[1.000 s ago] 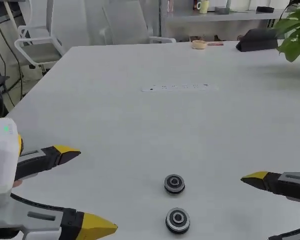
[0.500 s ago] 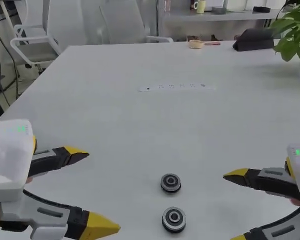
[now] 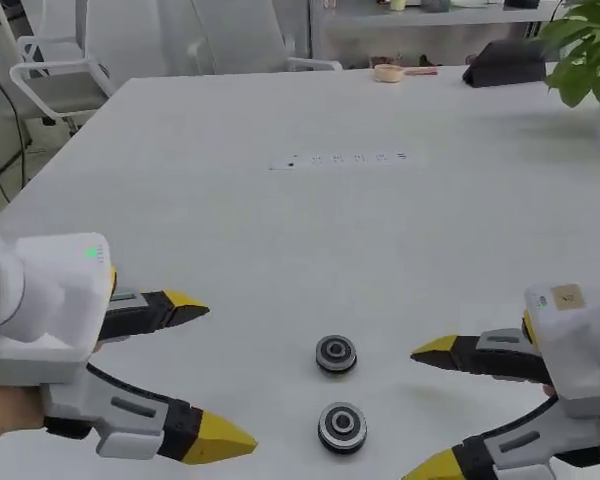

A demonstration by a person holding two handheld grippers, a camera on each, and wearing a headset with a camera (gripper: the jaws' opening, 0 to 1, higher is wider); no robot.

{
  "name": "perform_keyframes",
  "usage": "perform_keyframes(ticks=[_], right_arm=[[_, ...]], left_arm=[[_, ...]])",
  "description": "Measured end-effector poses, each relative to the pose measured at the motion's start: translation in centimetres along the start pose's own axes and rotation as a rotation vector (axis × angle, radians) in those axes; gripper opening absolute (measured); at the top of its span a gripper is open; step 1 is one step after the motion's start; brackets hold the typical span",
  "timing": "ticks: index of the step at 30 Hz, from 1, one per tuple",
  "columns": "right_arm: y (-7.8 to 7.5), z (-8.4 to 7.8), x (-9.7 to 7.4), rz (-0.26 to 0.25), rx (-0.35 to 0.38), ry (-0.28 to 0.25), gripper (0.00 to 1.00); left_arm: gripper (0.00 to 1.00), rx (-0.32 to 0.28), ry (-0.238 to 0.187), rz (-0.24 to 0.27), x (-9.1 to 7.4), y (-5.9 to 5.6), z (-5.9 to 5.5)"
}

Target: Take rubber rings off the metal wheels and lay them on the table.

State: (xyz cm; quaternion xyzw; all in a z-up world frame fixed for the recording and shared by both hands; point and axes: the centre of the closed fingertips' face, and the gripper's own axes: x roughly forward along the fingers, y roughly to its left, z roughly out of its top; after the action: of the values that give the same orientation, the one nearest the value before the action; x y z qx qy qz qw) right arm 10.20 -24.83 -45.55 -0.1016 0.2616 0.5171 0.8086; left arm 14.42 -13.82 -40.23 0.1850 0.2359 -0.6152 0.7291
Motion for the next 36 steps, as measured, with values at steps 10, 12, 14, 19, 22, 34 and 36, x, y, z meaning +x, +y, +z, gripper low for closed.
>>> perform_keyframes(ticks=[10, 12, 14, 19, 22, 34, 36], right_arm=[[0.0, 0.0, 1.1, 0.016, -0.031, -0.015, 0.61], [0.1, -0.2, 1.4, 0.019, -0.031, -0.015, 0.60], [0.2, -0.2, 1.7, 0.024, -0.026, -0.014, 0.59], [0.4, -0.1, 2.1, 0.034, -0.032, -0.018, 0.56], [0.3, -0.3, 2.1, 0.035, -0.036, -0.015, 0.54], [0.3, -0.4, 2.2, 0.043, -0.031, -0.018, 0.51], [0.4, -0.3, 2.2, 0.047, -0.029, -0.020, 0.51]], left_arm=[[0.70, 0.047, 0.031, -0.089, 2.3, -1.5, -0.3], [0.67, 0.059, 0.035, -0.103, 2.8, -1.7, -0.3], [0.64, 0.076, 0.038, -0.126, 3.2, -2.2, -0.2], [0.55, 0.119, 0.057, -0.172, 4.4, -3.1, -0.2], [0.50, 0.126, 0.067, -0.189, 5.0, -3.2, -0.2], [0.32, 0.141, 0.081, -0.231, 6.5, -3.8, -0.3], [0.29, 0.137, 0.081, -0.238, 6.8, -4.0, -0.2]])
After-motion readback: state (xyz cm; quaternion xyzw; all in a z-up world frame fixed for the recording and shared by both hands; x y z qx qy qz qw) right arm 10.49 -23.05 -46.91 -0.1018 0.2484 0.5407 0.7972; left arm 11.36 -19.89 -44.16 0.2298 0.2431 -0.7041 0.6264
